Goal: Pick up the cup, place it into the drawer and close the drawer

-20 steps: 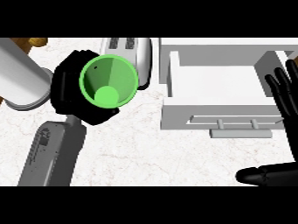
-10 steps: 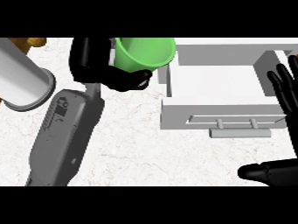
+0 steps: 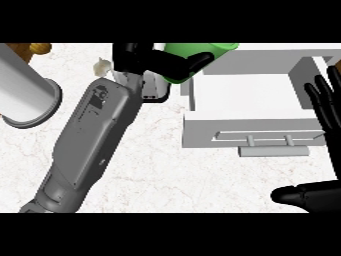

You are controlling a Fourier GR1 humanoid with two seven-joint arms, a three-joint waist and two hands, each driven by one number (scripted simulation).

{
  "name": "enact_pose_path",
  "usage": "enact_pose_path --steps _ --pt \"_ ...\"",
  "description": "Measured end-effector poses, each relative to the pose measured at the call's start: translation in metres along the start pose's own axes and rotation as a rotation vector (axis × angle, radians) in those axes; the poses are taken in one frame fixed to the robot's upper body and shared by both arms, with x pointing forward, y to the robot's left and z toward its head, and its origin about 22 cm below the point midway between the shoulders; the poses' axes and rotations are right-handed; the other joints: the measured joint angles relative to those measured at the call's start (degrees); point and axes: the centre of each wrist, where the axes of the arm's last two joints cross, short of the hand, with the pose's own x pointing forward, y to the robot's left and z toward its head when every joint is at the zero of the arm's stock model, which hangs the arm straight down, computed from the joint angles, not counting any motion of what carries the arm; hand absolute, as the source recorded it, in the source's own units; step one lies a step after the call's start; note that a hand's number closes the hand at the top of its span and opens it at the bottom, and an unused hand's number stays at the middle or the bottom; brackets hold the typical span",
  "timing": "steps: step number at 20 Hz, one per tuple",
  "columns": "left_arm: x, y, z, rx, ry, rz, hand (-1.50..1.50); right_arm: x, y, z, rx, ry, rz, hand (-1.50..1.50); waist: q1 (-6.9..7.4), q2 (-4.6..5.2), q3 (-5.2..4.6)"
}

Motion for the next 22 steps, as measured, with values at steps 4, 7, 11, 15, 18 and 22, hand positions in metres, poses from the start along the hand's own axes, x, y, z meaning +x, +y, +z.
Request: enact_pose_path --steps 4,7,11,15,18,22 --pt "-0.009 -0.015 -0.01 0.008 0.026 -0.023 1.5 0.002 0.001 -0.004 0.007 0.0 -0.002 -1.5 -0.32 0.09 0.01" --pt "-0.018 -0.02 -0.014 0.014 0.045 -0.031 1.5 0.003 0.0 -0.002 0.01 0.001 -0.002 -1.5 -0.48 0.12 0.01" --pt "-0.028 -0.03 -0.018 0.018 0.066 -0.045 1.5 0.001 -0.002 -0.003 0.012 0.001 -0.003 -1.5 -0.91 0.22 0.0" --pt "-0.035 -0.039 -0.022 0.018 0.102 -0.071 1.5 0.0 -0.001 -0.003 0.014 -0.007 -0.008 -1.5 -1.49 0.35 0.02" --pt "-0.044 -0.04 -0.022 0.014 0.128 -0.087 1.5 -0.001 0.002 -0.002 0.021 -0.01 -0.006 -1.5 -1.95 0.47 0.02" --pt "-0.049 -0.044 -0.026 0.0 0.15 -0.141 1.5 0.0 0.0 -0.005 0.037 -0.013 -0.015 -1.5 -2.92 0.77 0.04"
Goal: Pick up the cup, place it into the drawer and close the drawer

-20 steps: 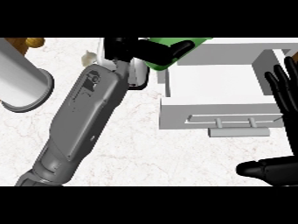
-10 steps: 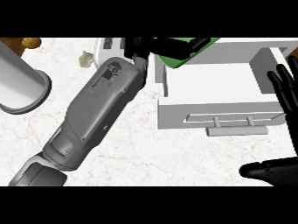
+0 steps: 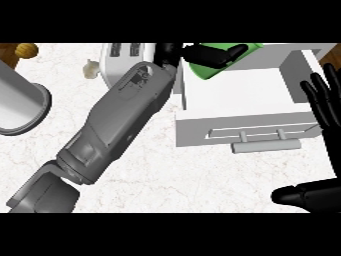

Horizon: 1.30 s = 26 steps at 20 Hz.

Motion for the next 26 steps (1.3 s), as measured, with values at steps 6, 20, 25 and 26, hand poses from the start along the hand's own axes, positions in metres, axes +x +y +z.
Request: enact_pose_path --steps 6,20,25,26 --pt "-0.007 -0.007 0.003 -0.024 0.017 -0.058 1.5 -0.007 0.004 -0.004 0.022 -0.003 -0.009 -1.5 -1.15 0.23 0.02" --pt "-0.016 -0.014 0.009 -0.038 0.035 -0.15 -1.5 -0.003 0.013 -0.012 0.053 -0.036 -0.053 -1.5 -2.75 0.73 0.02" --pt "-0.007 -0.019 0.008 -0.039 -0.012 -0.038 -1.5 0.0 0.005 -0.01 0.06 -0.032 -0.095 -1.5 -1.73 0.35 -0.01" --pt "-0.005 -0.02 0.008 -0.038 -0.026 -0.015 -1.5 0.001 0.006 -0.009 0.066 -0.031 -0.106 -1.5 -1.64 0.3 0.01"
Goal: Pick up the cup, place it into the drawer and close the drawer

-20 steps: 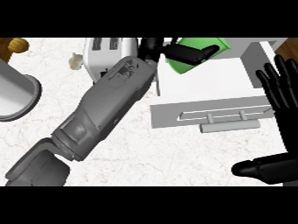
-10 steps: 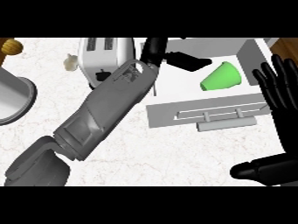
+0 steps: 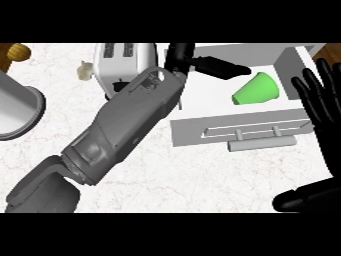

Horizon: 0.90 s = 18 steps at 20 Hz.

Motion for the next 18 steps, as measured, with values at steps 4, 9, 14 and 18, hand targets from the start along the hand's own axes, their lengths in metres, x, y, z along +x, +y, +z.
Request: enact_pose_path --steps 4,9,14,18 --pt "0.008 -0.005 0.0 0.003 -0.041 0.094 -1.5 0.002 -0.003 0.001 0.006 0.011 -0.014 1.5 1.7 -0.45 -0.03" --pt "0.008 0.013 0.002 0.027 -0.034 0.172 -1.5 0.011 -0.015 0.008 0.045 0.017 0.028 1.5 4.28 -1.1 -0.05" --pt "0.011 0.045 0.008 0.09 -0.04 0.224 -1.5 0.02 -0.018 0.021 0.126 0.057 0.173 1.5 5.84 -1.6 -0.09" --pt "0.008 0.077 0.023 0.144 -0.025 0.243 -1.5 0.02 -0.019 0.025 0.164 0.099 0.259 1.5 6.62 -1.73 -0.09"
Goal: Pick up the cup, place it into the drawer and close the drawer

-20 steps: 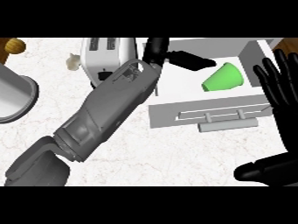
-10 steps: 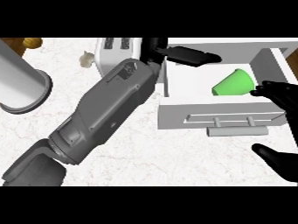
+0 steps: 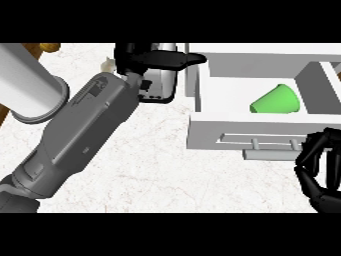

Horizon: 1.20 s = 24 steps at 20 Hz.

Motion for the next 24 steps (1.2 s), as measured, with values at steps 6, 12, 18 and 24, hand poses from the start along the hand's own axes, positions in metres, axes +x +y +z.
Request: enact_pose_path --steps 6,12,18,24 --pt "0.006 0.056 0.038 0.044 0.024 0.012 -1.5 -0.006 0.005 -0.001 0.031 0.067 0.1 1.5 0.47 0.03 0.01" --pt "0.015 0.108 0.085 0.083 0.04 0.029 -1.5 -0.019 0.01 -0.007 0.049 0.125 0.197 1.5 0.31 0.25 0.02" --pt "0.014 0.141 0.113 0.094 0.045 0.032 -1.5 -0.036 0.018 -0.016 0.178 0.136 0.458 1.5 0.43 0.54 0.02" --pt "0.02 0.177 0.145 0.095 0.049 0.032 -1.5 -0.081 0.039 -0.026 0.239 0.174 0.625 1.5 0.34 0.63 0.04"
